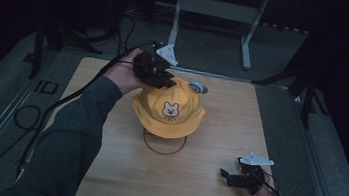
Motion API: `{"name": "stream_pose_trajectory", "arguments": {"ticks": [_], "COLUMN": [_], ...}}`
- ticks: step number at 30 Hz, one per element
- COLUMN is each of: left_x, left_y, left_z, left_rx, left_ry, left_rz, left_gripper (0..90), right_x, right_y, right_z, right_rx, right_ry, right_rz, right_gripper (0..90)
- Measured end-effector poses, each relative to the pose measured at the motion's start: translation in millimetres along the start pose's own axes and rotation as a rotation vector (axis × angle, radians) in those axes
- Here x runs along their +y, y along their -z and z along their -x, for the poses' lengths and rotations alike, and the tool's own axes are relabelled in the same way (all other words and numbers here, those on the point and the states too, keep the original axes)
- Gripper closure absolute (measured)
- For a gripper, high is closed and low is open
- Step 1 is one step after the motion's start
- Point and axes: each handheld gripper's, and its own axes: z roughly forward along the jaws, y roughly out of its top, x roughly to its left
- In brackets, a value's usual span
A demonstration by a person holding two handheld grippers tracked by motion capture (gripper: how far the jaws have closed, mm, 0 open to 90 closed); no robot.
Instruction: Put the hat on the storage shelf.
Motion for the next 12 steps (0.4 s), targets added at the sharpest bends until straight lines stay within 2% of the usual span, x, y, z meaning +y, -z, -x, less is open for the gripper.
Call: {"name": "stream_pose_trajectory", "arguments": {"ticks": [3,7,8,10,11,12], "left_x": [-2.8,-4.5,-5.2,-7.4,-11.1,-11.1], "left_y": [1.0,3.8,5.3,9.8,15.4,15.4], "left_z": [-0.2,0.5,-0.5,-3.5,-4.1,-4.1], "left_rx": [-0.006,0.007,0.009,-0.001,0.015,0.015], "left_ry": [0.007,0.013,0.028,0.060,0.073,0.073], "left_rz": [0.000,-0.005,0.004,0.020,0.040,0.040], "left_gripper": [75.2,54.5,54.5,48.0,43.6,41.0], "right_x": [0.0,0.0,0.0,0.0,0.0,-0.1], "right_y": [0.0,0.0,0.0,0.0,0.1,0.1], "right_z": [0.0,0.0,0.0,0.0,0.2,0.3], "right_rx": [0.000,0.000,0.000,0.000,0.000,0.000], "right_ry": [0.000,0.000,0.000,0.000,0.003,0.004], "right_rz": [0.000,0.000,0.000,0.000,-0.001,-0.002], "right_gripper": [11.2,11.2,11.2,11.2,11.2,11.2]}}
